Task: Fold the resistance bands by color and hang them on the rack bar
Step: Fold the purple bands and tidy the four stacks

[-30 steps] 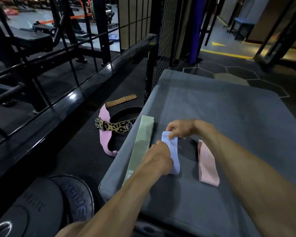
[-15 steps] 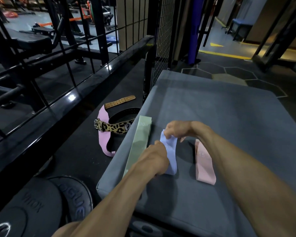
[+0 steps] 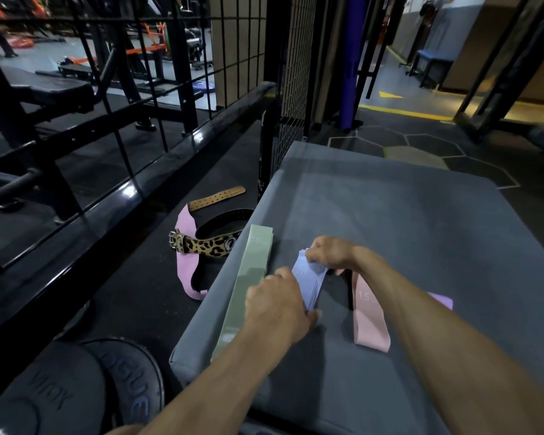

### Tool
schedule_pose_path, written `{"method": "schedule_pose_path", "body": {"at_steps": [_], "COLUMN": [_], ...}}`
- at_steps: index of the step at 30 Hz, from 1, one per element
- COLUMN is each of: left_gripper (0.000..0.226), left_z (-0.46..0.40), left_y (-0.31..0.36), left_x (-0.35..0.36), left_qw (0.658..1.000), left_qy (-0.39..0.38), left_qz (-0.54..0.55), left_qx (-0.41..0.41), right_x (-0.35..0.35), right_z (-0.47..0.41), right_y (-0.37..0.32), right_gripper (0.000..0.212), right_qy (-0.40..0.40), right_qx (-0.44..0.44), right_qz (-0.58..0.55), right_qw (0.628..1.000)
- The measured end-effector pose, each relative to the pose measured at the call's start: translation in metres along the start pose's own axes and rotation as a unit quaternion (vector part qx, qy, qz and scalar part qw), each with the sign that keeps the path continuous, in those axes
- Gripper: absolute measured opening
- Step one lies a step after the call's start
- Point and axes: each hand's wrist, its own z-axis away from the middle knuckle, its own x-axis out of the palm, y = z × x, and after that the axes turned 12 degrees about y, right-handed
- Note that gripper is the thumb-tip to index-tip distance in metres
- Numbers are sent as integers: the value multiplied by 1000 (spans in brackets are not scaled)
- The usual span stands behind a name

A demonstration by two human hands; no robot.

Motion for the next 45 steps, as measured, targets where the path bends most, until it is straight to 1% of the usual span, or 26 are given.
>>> {"method": "schedule_pose_path", "body": {"at_steps": [1,4,6,8,10,13,14,16,19,21,24,26,30,33,34,36,38,40,42,45], "left_gripper": [76,58,51,52,56,66,65,56,41,41,40,29,38,38,40,45,49,51,46,34], "left_z": [0,2,3,2,1,2,4,8,11,12,9,6,4,2,2,0,-1,-2,-3,-4], "left_y": [1,7,7,6,5,3,4,4,4,5,3,-1,-5,-4,-4,-5,-6,-8,-12,-15], "left_x": [2,3,2,0,2,2,2,1,2,2,0,-1,-5,-2,0,3,3,1,-1,-7], "left_qw": [1000,999,999,999,999,998,998,996,993,992,993,993,992,993,993,994,994,994,994,994], "left_qy": [2,13,8,-4,-11,5,16,38,38,20,-29,-54,-77,-68,-62,-49,-43,-33,-3,28], "left_qz": [-16,-21,-14,-15,-21,-26,-18,-2,0,-6,-14,-13,-23,-14,-10,-2,5,6,14,8], "left_qx": [8,27,31,32,36,49,58,83,115,121,113,106,99,96,96,94,96,104,107,102], "right_x": [1,1,1,1,0,-1,-2,-4,-6,-4,-2,-1,-1,-1,0,3,8,10,10,8], "right_z": [1,3,4,5,5,4,3,2,2,3,6,8,15,22,25,29,32,33,33,34], "right_y": [0,0,0,-1,0,2,2,4,5,6,0,-4,-14,-16,-17,-17,-15,-12,-9,-8], "right_gripper": [14,20,18,12,12,8,9,19,22,23,37,45,47,37,32,25,24,23,22,27], "right_qy": [-3,-11,-18,-23,-25,-16,-11,-6,-9,-1,26,57,103,154,159,125,96,105,117,118], "right_qx": [4,17,22,25,23,11,8,7,-14,-31,-34,-36,-61,-95,-112,-143,-152,-148,-138,-127], "right_qz": [-7,-36,-51,-58,-69,-76,-81,-86,-34,27,131,177,194,202,206,211,203,188,186,187], "right_qw": [1000,999,998,998,997,997,997,996,999,999,990,982,974,963,959,959,963,965,966,967]}}
